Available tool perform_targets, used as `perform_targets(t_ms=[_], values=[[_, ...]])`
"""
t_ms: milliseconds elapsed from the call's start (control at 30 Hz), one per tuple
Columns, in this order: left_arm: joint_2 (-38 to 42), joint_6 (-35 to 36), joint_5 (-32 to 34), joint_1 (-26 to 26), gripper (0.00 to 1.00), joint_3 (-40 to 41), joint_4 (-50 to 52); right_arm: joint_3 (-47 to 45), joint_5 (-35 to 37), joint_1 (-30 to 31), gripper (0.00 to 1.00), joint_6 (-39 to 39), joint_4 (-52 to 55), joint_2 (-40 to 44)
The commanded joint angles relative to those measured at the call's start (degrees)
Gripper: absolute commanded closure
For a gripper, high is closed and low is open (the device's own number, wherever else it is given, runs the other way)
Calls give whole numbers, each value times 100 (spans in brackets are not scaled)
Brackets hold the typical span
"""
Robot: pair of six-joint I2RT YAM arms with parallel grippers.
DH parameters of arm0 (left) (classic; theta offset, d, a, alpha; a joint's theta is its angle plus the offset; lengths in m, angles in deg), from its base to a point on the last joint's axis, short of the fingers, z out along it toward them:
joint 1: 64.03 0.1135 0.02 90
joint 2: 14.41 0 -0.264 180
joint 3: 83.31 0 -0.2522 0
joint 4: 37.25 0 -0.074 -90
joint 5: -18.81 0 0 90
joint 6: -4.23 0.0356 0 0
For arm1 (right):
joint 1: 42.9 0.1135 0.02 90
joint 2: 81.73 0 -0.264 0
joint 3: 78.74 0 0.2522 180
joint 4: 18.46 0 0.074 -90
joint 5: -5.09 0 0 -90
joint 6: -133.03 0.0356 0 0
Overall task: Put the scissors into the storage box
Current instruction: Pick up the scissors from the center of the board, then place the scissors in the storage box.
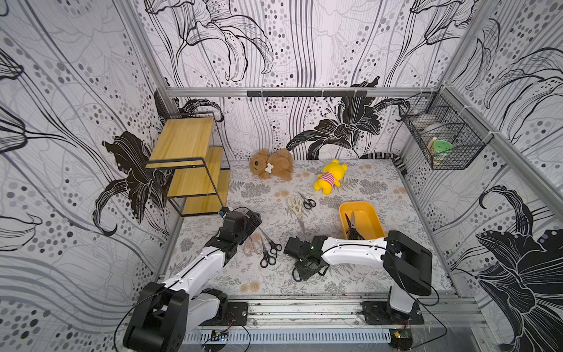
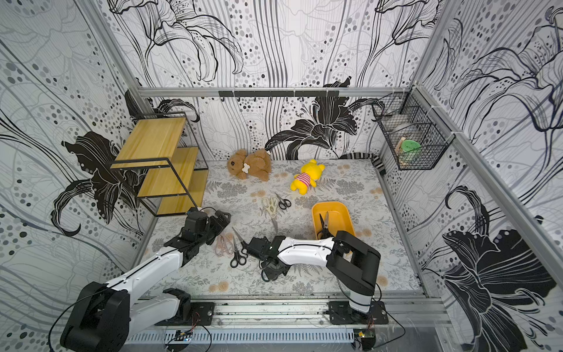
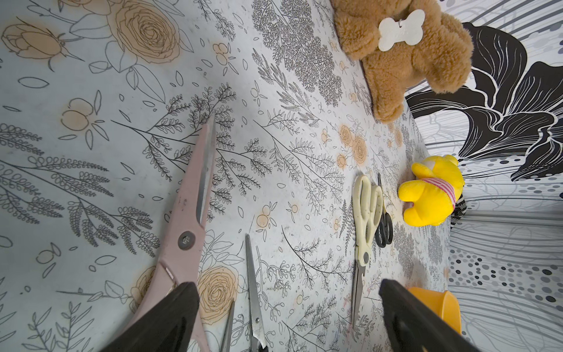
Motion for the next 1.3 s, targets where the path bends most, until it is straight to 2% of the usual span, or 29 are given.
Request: perform_targets(t_ms=[0, 67, 467, 733, 900, 1067, 1267], values=[[101, 88, 98, 26, 3, 33, -52, -69, 194, 45, 96, -206, 55, -295], [112, 83, 106, 26, 3, 42, -47, -23, 264, 47, 100, -279, 83, -281], [154, 183, 142, 26, 3, -34, -60, 844, 730, -36, 100, -665, 410, -80], [11, 560, -10, 26, 3, -377, -11, 1373, 870, -672, 100, -935, 446, 158], [-221, 619, -399, -23, 3, -532, -85, 1498, 952, -1250, 100, -968, 349, 383], [-451, 785, -276, -560, 3, -735, -41, 1324, 1128, -1780, 100, -1079, 465, 654], [-827, 943, 79, -1327, 3, -1004, 29, 738, 1151, -2597, 100, -1287, 631, 1553]])
